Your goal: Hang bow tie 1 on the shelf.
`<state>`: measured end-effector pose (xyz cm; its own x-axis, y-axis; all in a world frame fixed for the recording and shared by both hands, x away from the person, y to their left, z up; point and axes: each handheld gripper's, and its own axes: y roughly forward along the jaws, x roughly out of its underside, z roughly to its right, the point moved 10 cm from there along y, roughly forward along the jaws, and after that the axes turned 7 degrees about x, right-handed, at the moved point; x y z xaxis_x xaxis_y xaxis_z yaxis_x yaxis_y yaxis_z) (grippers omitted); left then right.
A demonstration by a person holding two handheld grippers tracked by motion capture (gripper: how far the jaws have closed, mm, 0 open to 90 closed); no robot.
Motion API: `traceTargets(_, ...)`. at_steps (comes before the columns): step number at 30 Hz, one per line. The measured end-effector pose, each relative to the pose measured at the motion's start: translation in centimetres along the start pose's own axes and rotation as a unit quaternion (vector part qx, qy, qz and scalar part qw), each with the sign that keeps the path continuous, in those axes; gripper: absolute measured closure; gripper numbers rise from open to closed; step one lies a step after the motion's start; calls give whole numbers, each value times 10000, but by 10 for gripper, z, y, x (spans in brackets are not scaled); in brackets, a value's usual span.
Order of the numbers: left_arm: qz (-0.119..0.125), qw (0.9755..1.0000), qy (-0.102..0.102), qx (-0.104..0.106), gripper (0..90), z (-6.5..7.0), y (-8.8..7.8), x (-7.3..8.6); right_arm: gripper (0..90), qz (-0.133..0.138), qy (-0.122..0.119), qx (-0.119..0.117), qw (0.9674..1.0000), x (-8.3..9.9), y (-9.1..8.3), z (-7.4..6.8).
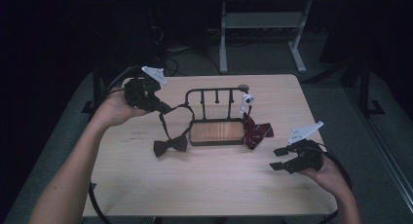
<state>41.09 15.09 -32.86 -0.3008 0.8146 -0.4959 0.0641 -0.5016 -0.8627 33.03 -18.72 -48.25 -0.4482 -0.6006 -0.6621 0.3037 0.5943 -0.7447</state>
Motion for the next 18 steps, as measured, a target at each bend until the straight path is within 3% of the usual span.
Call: traceTargets(18, -48, 9998, -163, -125, 900, -21, -2, -10, 410, 28, -40, 11, 10000, 0, -3, 1)
